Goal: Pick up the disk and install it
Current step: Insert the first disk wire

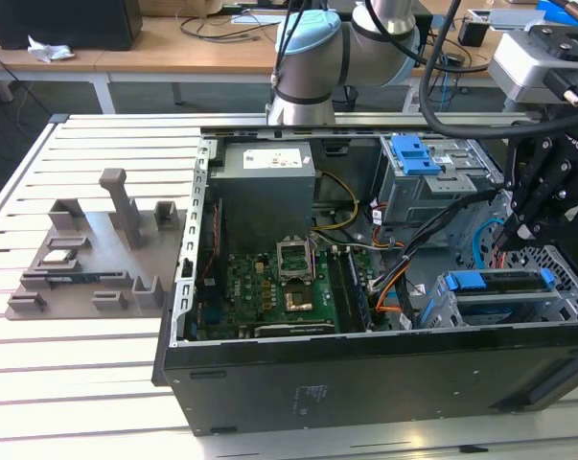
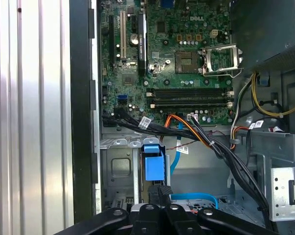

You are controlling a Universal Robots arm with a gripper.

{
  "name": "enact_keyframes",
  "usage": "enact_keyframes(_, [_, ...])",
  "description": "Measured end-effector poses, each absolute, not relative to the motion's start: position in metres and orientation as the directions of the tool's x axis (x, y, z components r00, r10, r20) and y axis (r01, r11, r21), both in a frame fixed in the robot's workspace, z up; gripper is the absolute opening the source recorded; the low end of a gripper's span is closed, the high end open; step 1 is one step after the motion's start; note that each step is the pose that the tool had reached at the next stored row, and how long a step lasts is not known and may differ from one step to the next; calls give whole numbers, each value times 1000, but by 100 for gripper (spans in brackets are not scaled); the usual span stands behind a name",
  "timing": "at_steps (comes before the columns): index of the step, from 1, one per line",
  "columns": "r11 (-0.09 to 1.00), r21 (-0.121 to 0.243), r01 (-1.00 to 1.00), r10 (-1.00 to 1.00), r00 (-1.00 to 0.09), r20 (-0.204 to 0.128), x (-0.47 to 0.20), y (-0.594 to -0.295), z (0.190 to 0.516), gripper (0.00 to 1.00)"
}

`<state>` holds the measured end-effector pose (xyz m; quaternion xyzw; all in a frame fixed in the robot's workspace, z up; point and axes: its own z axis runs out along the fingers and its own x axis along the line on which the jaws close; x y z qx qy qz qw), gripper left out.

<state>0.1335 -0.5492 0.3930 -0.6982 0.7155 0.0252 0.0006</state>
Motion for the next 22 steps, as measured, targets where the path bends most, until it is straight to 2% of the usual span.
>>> enact_keyframes(5, [24,35,-999,-999,-25,-36,134,-549,393,11])
enact_keyframes(6, [24,35,-999,-999,-25,-36,134,-549,393,17])
enact_keyframes(7, [24,35,-999,-999,-25,-36,134,-549,393,29])
enact_keyframes(8, [24,35,-999,-999,-25,-36,134,-549,393,29])
enact_keyframes(9, [24,35,-999,-999,-25,-36,134,-549,393,42])
enact_keyframes(22, [24,35,-999,-999,-25,-36,147,-548,393,42])
